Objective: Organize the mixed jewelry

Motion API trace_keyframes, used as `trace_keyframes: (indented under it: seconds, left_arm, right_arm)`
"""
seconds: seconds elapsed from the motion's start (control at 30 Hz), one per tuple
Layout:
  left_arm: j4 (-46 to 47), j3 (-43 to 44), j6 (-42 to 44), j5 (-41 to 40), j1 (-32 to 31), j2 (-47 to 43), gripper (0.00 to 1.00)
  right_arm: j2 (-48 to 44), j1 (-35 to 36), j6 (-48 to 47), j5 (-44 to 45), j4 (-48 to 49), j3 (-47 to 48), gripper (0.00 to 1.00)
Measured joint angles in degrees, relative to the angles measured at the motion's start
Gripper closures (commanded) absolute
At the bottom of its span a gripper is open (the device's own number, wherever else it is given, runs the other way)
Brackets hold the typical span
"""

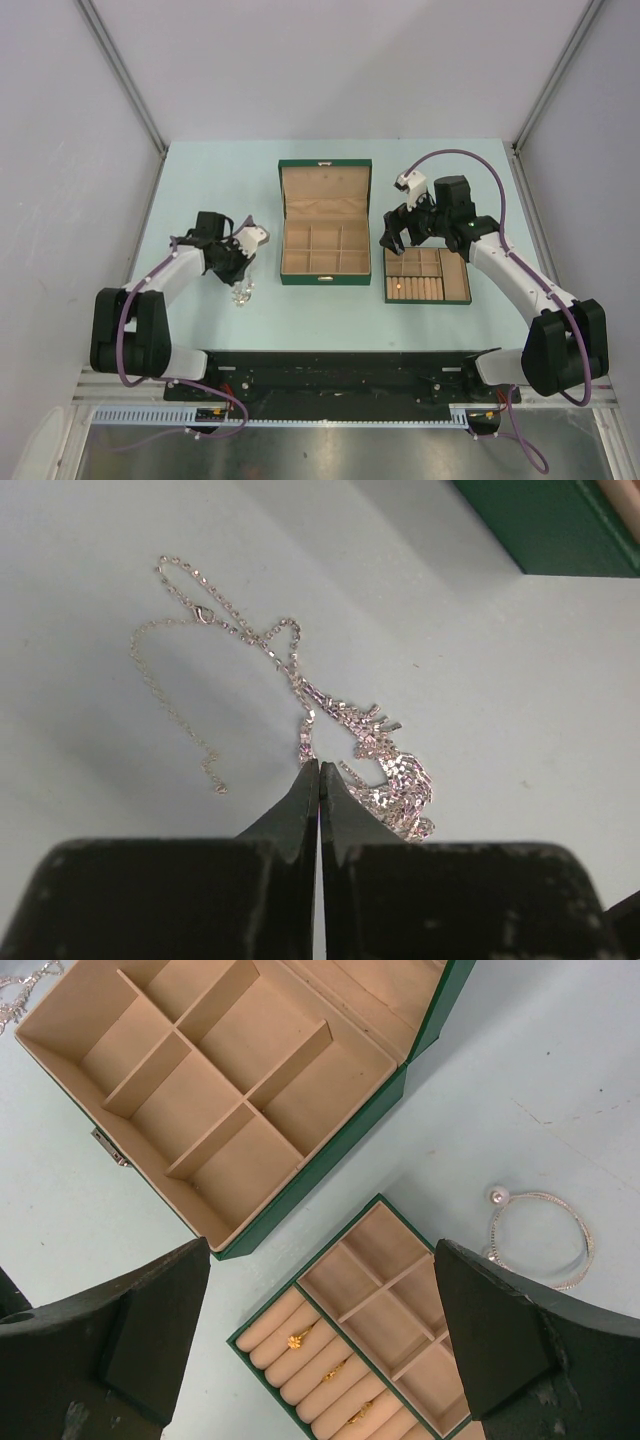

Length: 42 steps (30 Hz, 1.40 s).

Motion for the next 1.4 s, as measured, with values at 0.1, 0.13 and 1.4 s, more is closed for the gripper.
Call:
trace_keyframes:
  seconds: [0.1,0.13,1.4]
  left_arm:
    - [-0.3,0.0,0.0,0.4,0.0,-0.7,1.0]
    - [-0.3,0.0,0.0,0.4,0.0,-0.7,0.95]
    - [-0.5,-1.3,-1.2,1.2,-5.3,0.2,0.6]
  right_arm:
    - [0.0,0.0,0.0,0.0,0.0,0.0,0.0]
    - [0.0,0.0,0.0,0.0,0.0,0.0,0.0]
    - [0.0,-0.1,0.0,0.0,0.0,0.0,0.0]
